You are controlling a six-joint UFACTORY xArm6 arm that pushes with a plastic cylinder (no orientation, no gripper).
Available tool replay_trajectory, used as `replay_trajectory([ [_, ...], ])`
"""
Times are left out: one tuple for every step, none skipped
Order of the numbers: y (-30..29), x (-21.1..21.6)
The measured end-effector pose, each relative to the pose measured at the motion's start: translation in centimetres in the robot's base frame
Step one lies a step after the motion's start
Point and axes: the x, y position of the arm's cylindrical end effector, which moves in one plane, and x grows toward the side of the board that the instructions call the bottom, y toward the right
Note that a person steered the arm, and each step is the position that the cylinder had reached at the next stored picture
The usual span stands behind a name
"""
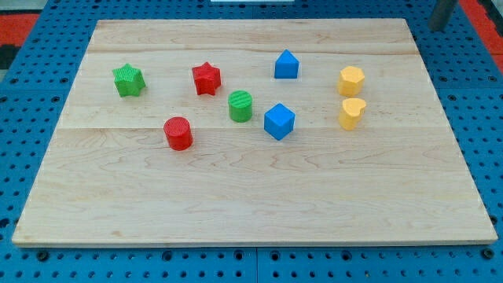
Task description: Slide the yellow heart a bit right
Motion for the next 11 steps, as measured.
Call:
replay_trajectory([
  [-0.8, 0.8],
  [-2.8, 5.8],
  [-5.8, 11.3],
  [-6.6, 18.6],
  [-6.8, 25.3],
  [-14.3, 27.8],
  [-20.3, 27.2],
  [-22.7, 24.4],
  [-22.6, 22.0],
  [-21.2, 21.7],
  [-18.1, 21.7],
])
